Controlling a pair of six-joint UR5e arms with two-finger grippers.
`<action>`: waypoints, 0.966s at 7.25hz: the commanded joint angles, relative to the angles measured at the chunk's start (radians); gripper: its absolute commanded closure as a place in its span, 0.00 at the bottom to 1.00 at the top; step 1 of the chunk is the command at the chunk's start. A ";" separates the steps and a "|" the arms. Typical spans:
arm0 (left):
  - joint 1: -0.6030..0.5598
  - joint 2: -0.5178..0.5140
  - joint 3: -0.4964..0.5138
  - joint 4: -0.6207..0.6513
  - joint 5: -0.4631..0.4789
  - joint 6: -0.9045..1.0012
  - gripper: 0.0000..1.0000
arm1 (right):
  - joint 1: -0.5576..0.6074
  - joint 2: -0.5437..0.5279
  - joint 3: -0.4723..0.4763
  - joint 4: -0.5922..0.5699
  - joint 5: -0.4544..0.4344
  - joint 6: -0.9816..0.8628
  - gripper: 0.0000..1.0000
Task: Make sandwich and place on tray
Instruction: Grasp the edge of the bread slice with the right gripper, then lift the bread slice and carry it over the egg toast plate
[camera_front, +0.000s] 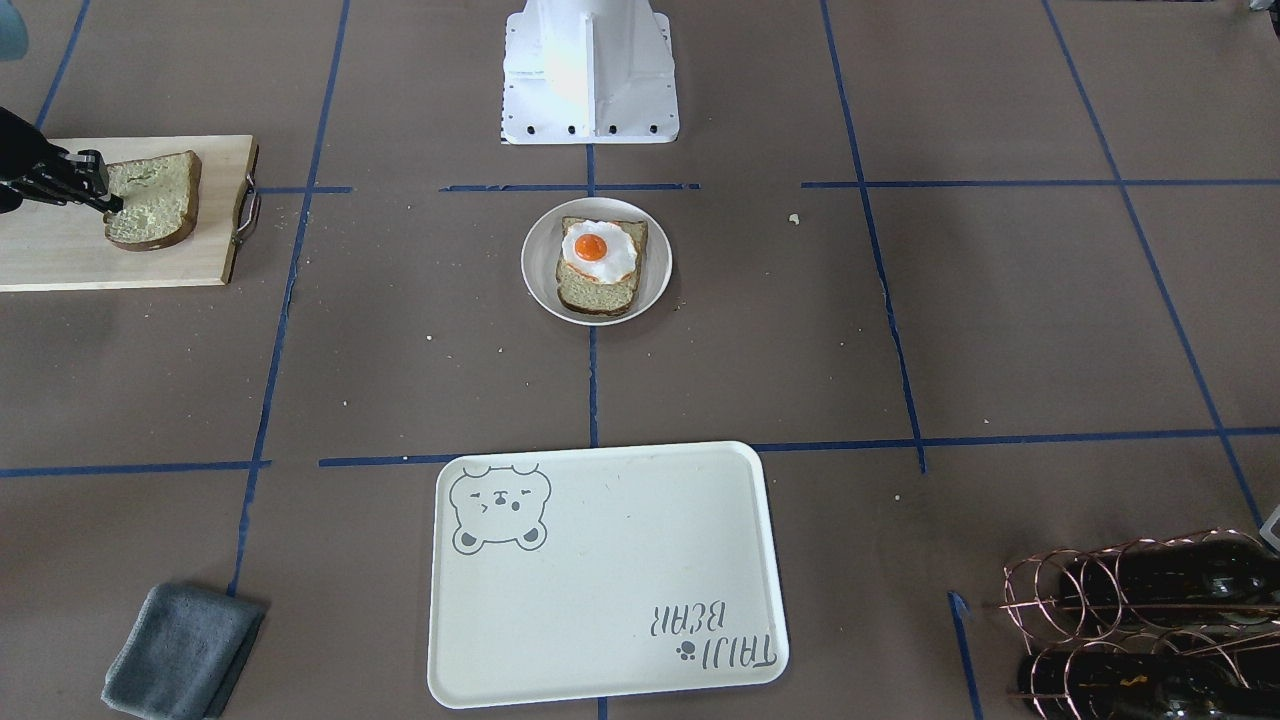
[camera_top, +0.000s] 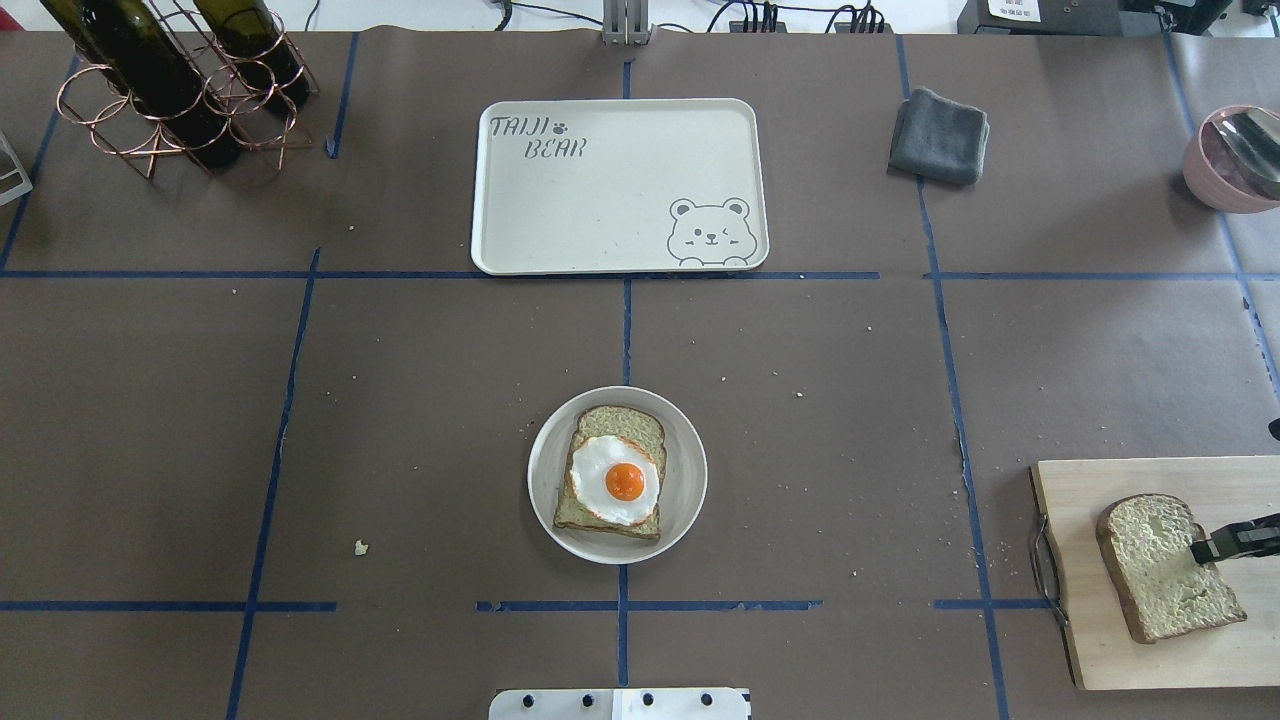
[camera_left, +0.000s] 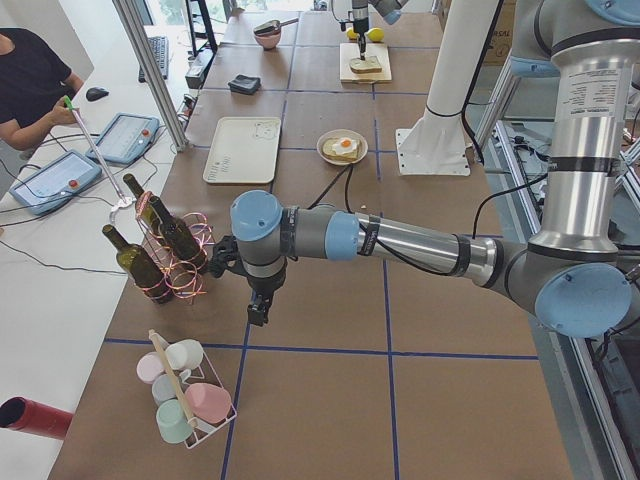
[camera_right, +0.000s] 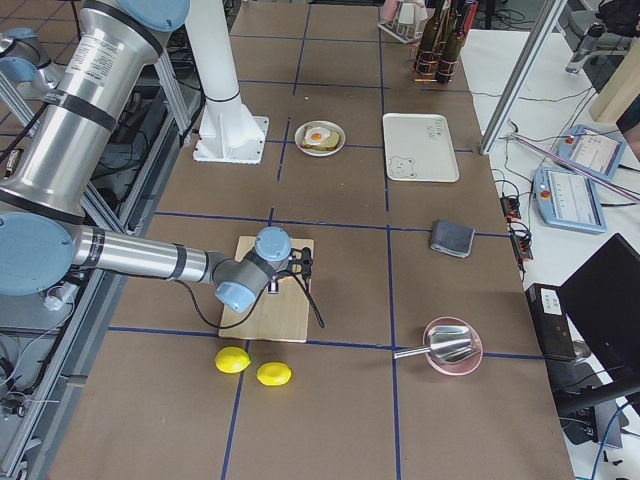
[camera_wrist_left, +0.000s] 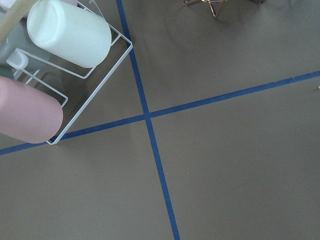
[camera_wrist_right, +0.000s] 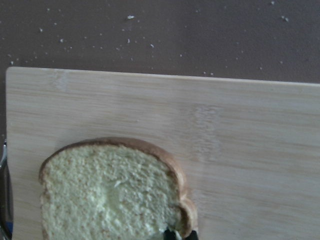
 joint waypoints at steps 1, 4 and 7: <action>0.000 0.000 0.017 -0.039 0.001 0.001 0.00 | 0.040 -0.019 0.100 0.005 0.077 0.002 1.00; 0.000 0.000 0.018 -0.045 0.001 0.001 0.00 | 0.146 0.053 0.161 0.005 0.191 0.088 1.00; 0.000 0.000 0.003 -0.045 0.000 -0.001 0.00 | 0.018 0.312 0.168 -0.003 0.078 0.499 1.00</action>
